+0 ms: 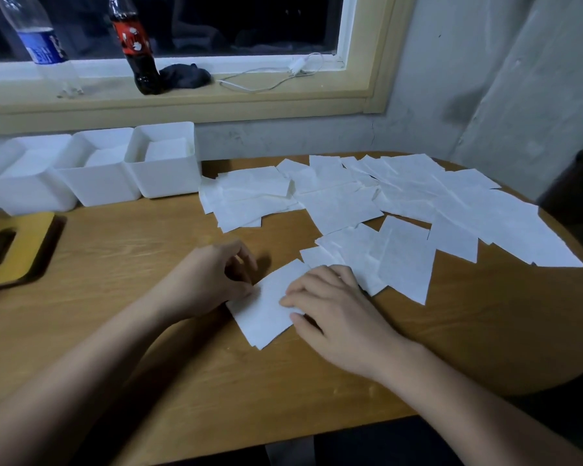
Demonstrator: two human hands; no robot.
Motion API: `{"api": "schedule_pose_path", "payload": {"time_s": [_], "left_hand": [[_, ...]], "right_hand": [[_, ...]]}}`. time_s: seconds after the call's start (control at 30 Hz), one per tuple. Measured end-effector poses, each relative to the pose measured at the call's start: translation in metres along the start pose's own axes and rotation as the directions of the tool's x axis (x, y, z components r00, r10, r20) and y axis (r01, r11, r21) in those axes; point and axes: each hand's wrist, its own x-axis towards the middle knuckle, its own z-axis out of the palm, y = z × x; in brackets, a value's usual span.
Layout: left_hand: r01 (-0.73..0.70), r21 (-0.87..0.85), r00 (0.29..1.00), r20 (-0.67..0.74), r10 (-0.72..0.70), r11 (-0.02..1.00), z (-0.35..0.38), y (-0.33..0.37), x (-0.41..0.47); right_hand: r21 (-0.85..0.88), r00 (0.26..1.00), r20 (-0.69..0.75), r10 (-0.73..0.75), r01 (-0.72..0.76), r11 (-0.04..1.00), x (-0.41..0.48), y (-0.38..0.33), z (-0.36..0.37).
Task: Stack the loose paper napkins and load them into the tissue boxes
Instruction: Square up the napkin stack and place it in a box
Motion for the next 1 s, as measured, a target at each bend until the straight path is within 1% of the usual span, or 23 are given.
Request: {"api": "schedule_pose_path", "payload": {"time_s": [0.07, 0.13, 0.17, 0.23, 0.3, 0.37, 0.4, 0.47, 0.6, 0.67, 0.77, 0.83, 0.9, 1.0], "left_hand": [[-0.055, -0.079, 0.998, 0.033, 0.058, 0.995, -0.003, -0.002, -0.004], [-0.112, -0.17, 0.987, 0.098, 0.13, 0.979, -0.008, -0.004, -0.006], [-0.124, -0.196, 0.979, 0.137, 0.152, 0.973, -0.011, -0.004, -0.006], [-0.135, -0.203, 0.962, 0.209, 0.177, 0.97, -0.016, -0.003, -0.004], [-0.114, -0.218, 0.94, 0.294, 0.176, 0.969, -0.019, -0.001, -0.001], [-0.082, -0.238, 0.919, 0.357, 0.165, 0.968, -0.019, 0.0, 0.002], [-0.075, -0.241, 0.918, 0.363, 0.162, 0.968, -0.019, -0.001, 0.003], [-0.072, -0.233, 0.931, 0.333, 0.149, 0.97, -0.017, -0.002, 0.006], [-0.043, -0.164, 0.952, 0.291, 0.09, 0.985, -0.012, 0.001, 0.007], [-0.041, -0.192, 0.954, 0.284, 0.096, 0.98, -0.011, 0.002, 0.008], [-0.034, -0.256, 0.95, 0.293, 0.111, 0.966, -0.013, 0.0, 0.008], [-0.029, -0.261, 0.948, 0.299, 0.11, 0.965, -0.014, -0.001, 0.008], [-0.025, -0.226, 0.951, 0.295, 0.093, 0.974, -0.013, -0.002, 0.01], [-0.028, -0.127, 0.957, 0.284, 0.064, 0.992, -0.012, -0.002, 0.01]], "right_hand": [[0.027, 0.998, -0.047, 0.037, -0.036, 0.999, -0.004, -0.005, -0.003], [0.056, 0.988, -0.095, 0.12, -0.114, 0.992, 0.0, -0.002, -0.01], [0.075, 0.982, -0.091, 0.164, -0.158, 0.985, 0.004, 0.002, -0.014], [0.122, 0.977, -0.021, 0.211, -0.207, 0.971, 0.014, 0.01, -0.021], [0.152, 0.977, 0.048, 0.207, -0.212, 0.966, 0.022, 0.016, -0.022], [0.17, 0.972, 0.087, 0.218, -0.23, 0.958, 0.027, 0.019, -0.021], [0.175, 0.971, 0.098, 0.217, -0.231, 0.957, 0.03, 0.021, -0.019], [0.153, 0.974, 0.104, 0.2, -0.215, 0.965, 0.032, 0.023, -0.014], [0.118, 0.974, 0.105, 0.201, -0.212, 0.97, 0.034, 0.025, -0.005], [0.123, 0.972, 0.1, 0.211, -0.223, 0.967, 0.036, 0.026, -0.006], [0.181, 0.96, 0.151, 0.236, -0.261, 0.948, 0.038, 0.028, -0.013], [0.216, 0.951, 0.197, 0.237, -0.278, 0.936, 0.038, 0.029, -0.019], [0.28, 0.938, 0.242, 0.249, -0.313, 0.908, 0.035, 0.029, -0.026], [0.417, 0.913, 0.289, 0.287, -0.39, 0.821, 0.028, 0.025, -0.035]]}}
